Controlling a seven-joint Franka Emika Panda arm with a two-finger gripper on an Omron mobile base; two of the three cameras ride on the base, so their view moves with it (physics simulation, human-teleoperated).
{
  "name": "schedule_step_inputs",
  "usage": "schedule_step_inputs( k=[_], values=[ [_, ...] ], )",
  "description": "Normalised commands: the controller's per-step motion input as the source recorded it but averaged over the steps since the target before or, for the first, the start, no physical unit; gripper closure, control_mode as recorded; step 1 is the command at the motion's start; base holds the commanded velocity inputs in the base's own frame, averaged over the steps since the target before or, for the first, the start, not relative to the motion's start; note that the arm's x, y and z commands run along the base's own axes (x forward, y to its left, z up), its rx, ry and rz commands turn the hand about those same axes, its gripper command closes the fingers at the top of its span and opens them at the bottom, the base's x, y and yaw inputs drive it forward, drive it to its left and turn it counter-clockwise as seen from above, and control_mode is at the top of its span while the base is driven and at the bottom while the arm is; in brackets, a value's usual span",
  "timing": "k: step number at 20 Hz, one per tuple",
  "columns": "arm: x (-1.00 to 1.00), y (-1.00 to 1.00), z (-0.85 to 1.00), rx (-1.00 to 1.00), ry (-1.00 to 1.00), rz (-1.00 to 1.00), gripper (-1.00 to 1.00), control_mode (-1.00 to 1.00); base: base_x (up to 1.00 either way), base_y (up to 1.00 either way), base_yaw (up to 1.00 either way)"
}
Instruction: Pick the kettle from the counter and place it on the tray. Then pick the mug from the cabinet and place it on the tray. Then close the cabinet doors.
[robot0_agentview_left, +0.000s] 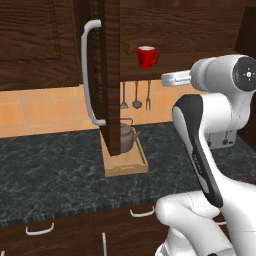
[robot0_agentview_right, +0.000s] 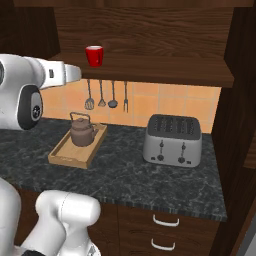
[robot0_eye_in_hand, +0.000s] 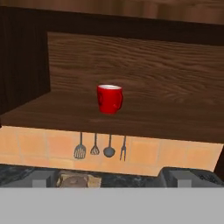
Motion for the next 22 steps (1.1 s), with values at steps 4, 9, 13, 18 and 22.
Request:
schedule_step_inputs(
  k=[4, 9, 13, 18, 22],
  values=[
    [0.42, -0.12, 0.29, 0.00, -0.02, 0.00, -1.00, -1.00, 0.00, 0.00, 0.00],
    [0.62, -0.25, 0.00, 0.05, 0.00, 0.07, -1.00, -1.00, 0.00, 0.00, 0.00],
    [0.49, -0.30, 0.09, 0.05, -0.03, 0.12, -1.00, -1.00, 0.00, 0.00, 0.00],
    [0.51, -0.22, 0.03, 0.02, -0.01, 0.10, -1.00, -1.00, 0.00, 0.00, 0.00],
    [0.52, -0.18, 0.00, 0.02, 0.01, 0.09, -1.00, -1.00, 0.00, 0.00, 0.00]
  ],
)
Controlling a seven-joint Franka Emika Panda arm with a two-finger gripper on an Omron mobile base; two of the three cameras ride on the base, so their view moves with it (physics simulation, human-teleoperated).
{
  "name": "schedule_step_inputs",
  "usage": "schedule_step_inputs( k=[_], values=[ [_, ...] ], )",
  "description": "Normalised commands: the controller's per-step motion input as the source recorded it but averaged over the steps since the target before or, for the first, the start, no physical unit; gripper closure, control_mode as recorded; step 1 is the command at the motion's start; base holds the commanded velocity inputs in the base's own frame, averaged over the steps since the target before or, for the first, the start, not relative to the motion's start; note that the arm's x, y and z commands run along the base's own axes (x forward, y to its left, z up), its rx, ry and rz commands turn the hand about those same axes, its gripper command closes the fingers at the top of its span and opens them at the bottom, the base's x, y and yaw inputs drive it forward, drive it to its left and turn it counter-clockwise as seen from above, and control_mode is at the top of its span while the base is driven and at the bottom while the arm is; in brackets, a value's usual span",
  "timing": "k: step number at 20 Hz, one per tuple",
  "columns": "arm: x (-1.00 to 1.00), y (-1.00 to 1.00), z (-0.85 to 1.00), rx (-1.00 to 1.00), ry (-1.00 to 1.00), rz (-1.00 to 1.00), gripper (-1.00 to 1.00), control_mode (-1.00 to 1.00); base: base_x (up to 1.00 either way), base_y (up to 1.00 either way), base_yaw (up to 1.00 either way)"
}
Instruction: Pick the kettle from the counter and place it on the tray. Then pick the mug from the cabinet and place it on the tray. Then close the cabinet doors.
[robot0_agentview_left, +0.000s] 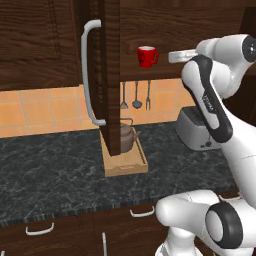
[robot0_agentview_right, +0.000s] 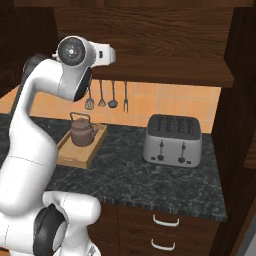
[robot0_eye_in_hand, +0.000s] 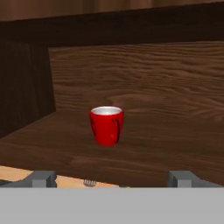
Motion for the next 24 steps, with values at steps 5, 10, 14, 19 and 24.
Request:
schedule_step_inputs(
  k=[5, 10, 14, 19, 24],
  values=[
    [0.68, -0.06, -0.01, 0.00, 0.10, 0.03, -1.00, -1.00, 0.00, 0.00, 0.00],
    [0.59, 0.00, -0.01, 0.00, 0.01, 0.03, -1.00, -1.00, 0.00, 0.00, 0.00],
    [0.52, 0.08, 0.00, 0.00, 0.00, 0.02, -1.00, -1.00, 0.00, 0.00, 0.00],
    [0.33, 0.18, -0.03, 0.00, 0.00, 0.09, -1.00, -1.00, 0.00, 0.00, 0.00],
    [0.37, 0.03, -0.02, 0.00, 0.00, 0.13, -1.00, -1.00, 0.00, 0.00, 0.00]
  ],
)
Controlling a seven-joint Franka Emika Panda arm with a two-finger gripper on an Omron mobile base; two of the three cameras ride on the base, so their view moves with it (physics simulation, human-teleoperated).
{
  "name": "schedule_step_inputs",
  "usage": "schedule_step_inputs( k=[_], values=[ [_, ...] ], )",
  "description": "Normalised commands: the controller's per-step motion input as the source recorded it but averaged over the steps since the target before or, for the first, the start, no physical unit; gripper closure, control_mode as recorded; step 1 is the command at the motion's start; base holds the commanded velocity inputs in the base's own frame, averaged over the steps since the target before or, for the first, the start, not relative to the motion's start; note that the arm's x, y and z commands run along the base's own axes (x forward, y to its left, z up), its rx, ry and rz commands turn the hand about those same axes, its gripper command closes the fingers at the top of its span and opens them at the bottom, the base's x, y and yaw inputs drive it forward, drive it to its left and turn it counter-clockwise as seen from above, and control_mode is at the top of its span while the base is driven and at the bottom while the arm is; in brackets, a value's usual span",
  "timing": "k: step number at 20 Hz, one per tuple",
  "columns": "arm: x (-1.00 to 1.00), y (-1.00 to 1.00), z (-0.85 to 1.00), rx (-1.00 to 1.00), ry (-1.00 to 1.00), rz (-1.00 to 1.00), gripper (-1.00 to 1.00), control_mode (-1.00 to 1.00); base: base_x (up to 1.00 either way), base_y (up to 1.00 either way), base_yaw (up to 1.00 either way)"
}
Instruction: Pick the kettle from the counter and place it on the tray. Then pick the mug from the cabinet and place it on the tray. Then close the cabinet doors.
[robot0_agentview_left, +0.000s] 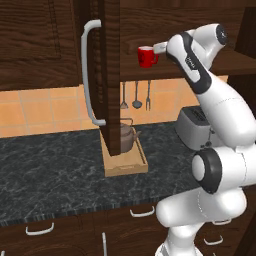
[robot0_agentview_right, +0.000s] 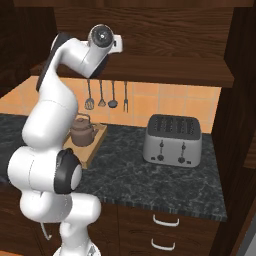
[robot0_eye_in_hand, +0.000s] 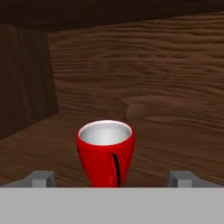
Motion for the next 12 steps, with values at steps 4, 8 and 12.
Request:
schedule_step_inputs(
  k=[4, 8, 12],
  values=[
    [0.34, 0.00, -0.17, 0.00, 0.02, 0.18, -1.00, -1.00, 0.00, 0.00, 0.00],
    [0.36, 0.06, -0.25, 0.00, 0.01, 0.14, -1.00, -1.00, 0.00, 0.00, 0.00],
    [0.23, 0.15, -0.08, 0.00, 0.00, 0.09, -1.00, -1.00, 0.00, 0.00, 0.00]
  ],
)
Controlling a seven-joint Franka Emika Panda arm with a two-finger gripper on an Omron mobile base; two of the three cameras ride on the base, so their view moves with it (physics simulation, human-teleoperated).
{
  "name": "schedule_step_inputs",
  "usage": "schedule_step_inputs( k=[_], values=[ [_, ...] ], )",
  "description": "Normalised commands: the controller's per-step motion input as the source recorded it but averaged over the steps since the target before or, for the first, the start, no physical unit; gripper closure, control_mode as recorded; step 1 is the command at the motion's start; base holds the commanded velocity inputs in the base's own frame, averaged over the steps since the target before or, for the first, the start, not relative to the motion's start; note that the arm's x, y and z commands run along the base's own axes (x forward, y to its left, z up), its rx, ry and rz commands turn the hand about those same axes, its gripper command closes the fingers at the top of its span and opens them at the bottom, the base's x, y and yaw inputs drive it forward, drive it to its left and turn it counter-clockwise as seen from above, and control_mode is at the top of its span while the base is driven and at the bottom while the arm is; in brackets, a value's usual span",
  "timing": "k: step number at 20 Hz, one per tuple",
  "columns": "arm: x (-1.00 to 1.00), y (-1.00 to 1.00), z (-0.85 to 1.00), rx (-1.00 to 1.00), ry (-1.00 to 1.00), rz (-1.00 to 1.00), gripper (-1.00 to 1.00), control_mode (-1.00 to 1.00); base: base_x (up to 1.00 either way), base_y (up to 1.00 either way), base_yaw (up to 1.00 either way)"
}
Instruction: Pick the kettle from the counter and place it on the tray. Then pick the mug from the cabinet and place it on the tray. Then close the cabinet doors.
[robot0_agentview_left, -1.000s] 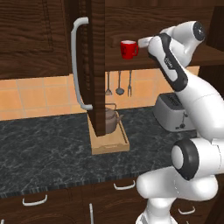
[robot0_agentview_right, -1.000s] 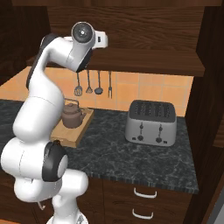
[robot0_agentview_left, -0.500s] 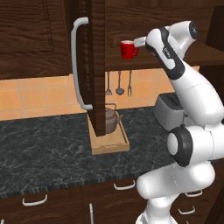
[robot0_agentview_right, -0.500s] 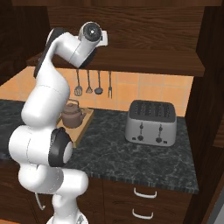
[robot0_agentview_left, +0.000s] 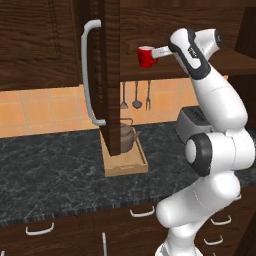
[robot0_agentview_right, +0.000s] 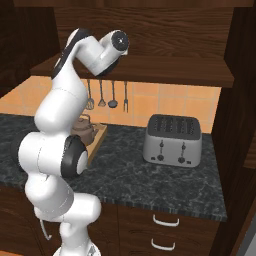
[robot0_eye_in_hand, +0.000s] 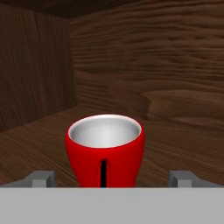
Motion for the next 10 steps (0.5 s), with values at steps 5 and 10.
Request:
schedule_step_inputs(
  k=[5, 10],
  values=[
    [0.05, 0.24, -0.02, 0.00, 0.00, 0.02, -1.00, -1.00, 0.00, 0.00, 0.00],
    [0.08, 0.12, -0.14, -0.01, 0.06, 0.00, -1.00, -1.00, 0.00, 0.00, 0.00]
  ],
)
